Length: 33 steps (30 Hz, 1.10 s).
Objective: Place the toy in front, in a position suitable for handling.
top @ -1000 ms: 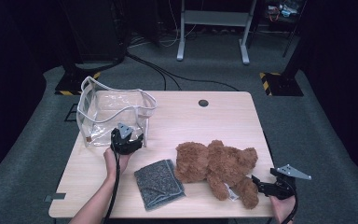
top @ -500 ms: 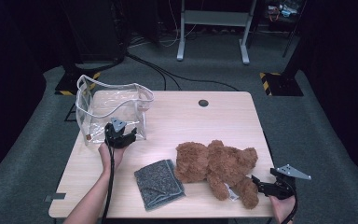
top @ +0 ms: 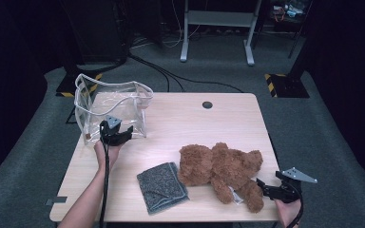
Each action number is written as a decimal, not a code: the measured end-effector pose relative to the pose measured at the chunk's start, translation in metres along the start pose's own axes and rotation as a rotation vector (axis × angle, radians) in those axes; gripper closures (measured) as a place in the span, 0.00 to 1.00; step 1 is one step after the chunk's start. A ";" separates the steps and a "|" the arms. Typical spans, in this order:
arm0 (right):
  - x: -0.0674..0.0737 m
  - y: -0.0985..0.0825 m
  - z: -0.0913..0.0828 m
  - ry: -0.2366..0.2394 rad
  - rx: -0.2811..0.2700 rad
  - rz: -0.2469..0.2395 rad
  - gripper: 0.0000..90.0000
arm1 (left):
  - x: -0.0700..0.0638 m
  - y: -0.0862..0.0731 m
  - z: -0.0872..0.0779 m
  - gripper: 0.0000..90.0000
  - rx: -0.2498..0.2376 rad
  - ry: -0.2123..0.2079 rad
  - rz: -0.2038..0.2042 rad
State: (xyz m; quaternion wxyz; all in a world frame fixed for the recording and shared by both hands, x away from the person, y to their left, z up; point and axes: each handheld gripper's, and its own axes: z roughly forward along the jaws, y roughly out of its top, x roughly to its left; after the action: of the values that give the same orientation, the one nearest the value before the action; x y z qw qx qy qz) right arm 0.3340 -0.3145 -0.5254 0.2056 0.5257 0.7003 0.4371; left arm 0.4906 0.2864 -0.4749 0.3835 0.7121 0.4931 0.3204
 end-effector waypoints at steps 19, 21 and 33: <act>0.000 0.000 0.000 -0.002 0.003 -0.002 0.02 | 0.052 -0.042 -0.060 0.24 -0.099 0.164 -0.096; 0.000 0.000 0.001 -0.004 0.004 -0.002 0.02 | 0.060 -0.042 -0.064 0.23 -0.114 0.194 -0.117; 0.000 0.000 0.001 -0.005 0.011 -0.005 0.02 | 0.105 -0.029 -0.055 0.32 -0.079 0.173 -0.175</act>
State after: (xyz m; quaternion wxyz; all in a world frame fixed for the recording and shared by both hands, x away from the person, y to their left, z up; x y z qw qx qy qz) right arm 0.3348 -0.3138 -0.5255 0.2057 0.5263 0.7032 0.4315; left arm 0.4636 0.4045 -0.4635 0.3938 0.6205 0.5715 0.3651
